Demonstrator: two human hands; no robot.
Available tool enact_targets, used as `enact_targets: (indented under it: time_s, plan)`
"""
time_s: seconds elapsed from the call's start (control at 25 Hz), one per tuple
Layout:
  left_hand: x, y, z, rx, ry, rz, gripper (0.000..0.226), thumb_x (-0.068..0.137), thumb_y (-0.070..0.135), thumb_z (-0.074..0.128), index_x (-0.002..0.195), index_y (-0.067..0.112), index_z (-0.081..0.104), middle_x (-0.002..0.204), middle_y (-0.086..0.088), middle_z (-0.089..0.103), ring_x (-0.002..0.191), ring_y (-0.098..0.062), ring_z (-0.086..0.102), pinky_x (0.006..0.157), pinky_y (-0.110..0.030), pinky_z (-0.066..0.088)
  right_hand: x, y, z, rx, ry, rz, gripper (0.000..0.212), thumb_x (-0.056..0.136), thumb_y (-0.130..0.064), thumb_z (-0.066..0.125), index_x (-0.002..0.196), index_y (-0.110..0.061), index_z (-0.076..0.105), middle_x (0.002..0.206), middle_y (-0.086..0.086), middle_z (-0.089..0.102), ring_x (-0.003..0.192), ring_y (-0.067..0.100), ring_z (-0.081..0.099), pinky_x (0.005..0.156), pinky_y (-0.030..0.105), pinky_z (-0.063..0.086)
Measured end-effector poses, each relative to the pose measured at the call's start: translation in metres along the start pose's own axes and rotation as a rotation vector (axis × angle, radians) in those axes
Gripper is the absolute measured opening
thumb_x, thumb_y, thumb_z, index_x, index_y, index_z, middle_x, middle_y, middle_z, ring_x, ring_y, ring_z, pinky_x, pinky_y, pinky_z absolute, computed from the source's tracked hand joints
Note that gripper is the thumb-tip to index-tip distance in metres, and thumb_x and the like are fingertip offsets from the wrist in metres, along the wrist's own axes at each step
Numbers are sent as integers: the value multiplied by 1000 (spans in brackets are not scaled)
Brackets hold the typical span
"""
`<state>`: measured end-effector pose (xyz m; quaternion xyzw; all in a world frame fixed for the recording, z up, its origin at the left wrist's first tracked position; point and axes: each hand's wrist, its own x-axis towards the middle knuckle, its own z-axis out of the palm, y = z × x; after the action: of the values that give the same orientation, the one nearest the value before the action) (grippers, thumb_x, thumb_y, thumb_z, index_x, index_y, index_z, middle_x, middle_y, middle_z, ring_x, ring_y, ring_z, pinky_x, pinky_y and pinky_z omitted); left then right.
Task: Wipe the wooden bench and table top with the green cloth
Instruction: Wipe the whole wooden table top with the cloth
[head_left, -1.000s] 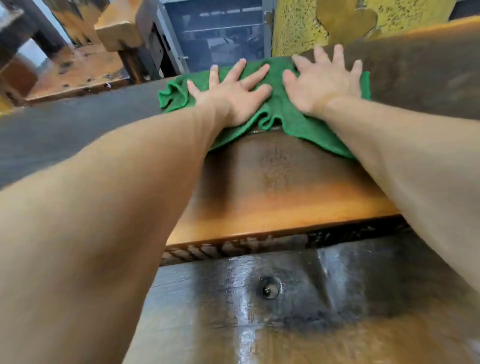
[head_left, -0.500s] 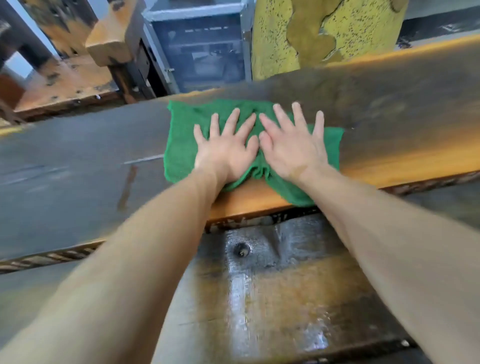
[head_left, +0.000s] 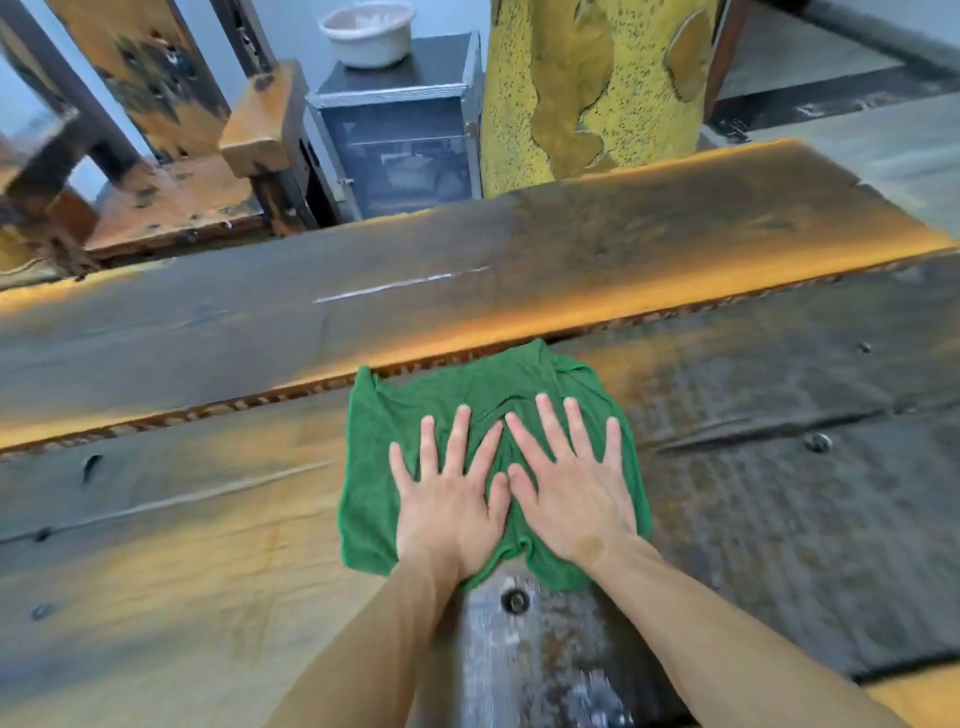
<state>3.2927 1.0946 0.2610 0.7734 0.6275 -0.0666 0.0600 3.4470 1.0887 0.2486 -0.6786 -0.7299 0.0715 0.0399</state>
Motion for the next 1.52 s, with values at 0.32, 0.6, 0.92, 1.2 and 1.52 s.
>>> enact_targets:
  time_s: [0.32,0.6,0.92,1.2,1.52]
  plan:
    - [-199,17,45,-51,66,43,58,96,50,33,152,32,39,161,-5,33,145,-40,34,110,-69,20,-191,-27,17,-40,-13,-74,59,97,-55,31,153,-37,36,164,2,27,151,32,24,115,67,10]
    - [-400,25,77,-100,79,-30,59,94,52,35,146,29,50,159,-5,37,143,-37,39,109,-69,26,-371,-65,19,-73,-65,-168,58,97,-61,37,151,-40,40,162,0,33,148,33,30,110,66,16]
    - [-531,59,102,-138,-173,-14,60,90,59,30,144,40,46,161,-2,32,143,-33,34,104,-67,34,-524,-51,15,-53,-159,-145,75,82,-66,54,152,-45,36,160,-4,37,149,28,28,110,62,23]
    - [-497,81,94,-62,-111,80,63,85,70,36,145,52,41,159,3,35,141,-35,37,102,-79,27,-512,0,-1,-62,-207,-70,74,82,-75,50,151,-51,33,160,-8,36,148,27,28,111,63,22]
    - [-365,101,60,-130,-82,106,68,81,68,49,146,48,44,160,4,35,145,-39,35,104,-80,22,-391,40,-12,-35,-200,12,67,92,-72,37,154,-50,24,165,-9,25,151,30,24,113,65,19]
